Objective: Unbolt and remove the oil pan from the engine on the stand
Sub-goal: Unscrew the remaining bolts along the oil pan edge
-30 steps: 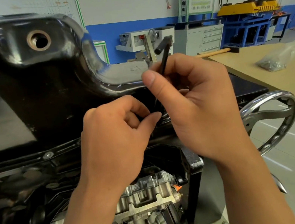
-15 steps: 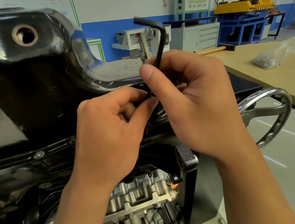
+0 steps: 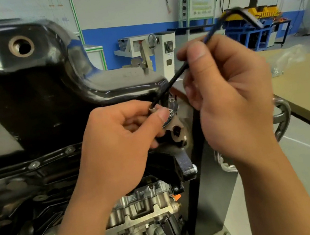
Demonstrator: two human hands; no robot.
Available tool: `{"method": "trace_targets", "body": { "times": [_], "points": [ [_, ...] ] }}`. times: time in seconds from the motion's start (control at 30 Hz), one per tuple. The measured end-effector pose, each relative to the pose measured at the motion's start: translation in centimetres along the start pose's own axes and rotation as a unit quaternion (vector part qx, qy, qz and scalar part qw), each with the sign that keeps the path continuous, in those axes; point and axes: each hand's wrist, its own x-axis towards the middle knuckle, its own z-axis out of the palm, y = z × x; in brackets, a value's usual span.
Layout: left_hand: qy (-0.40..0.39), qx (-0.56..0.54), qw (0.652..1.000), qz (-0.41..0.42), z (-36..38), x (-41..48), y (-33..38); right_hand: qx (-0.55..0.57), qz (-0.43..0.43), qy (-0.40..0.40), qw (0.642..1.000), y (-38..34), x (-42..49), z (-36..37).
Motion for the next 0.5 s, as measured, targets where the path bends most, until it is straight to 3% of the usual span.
{"method": "trace_targets", "body": {
  "times": [0.07,0.13,0.2,0.3,0.4,0.5],
  "points": [
    [-0.061,-0.238,0.966,-0.081,1.4,-0.1,1.0,0.021,0.001,0.040,0.999,-0.9,-0.4,-2.1],
    [-0.150,-0.402,0.889,-0.162,3.8,-0.6,1.6,-0.002,0.009,0.083,0.997,-1.7,-1.4,-5.2],
    [-0.213,-0.477,0.827,-0.207,6.9,-1.5,2.2,-0.038,0.045,0.129,0.990,-2.6,-2.8,-9.6],
    [-0.269,-0.517,0.776,-0.243,13.2,-3.1,3.1,-0.161,0.100,0.164,0.968,-4.5,-5.6,-17.4],
    [-0.321,-0.469,0.785,-0.248,21.2,-4.6,4.5,-0.285,0.189,0.148,0.928,-6.2,-8.3,-24.7],
    [-0.336,-0.243,0.900,-0.132,30.1,-5.8,6.8,-0.414,0.281,0.134,0.856,-6.7,-10.9,-31.3]
  ]
}}
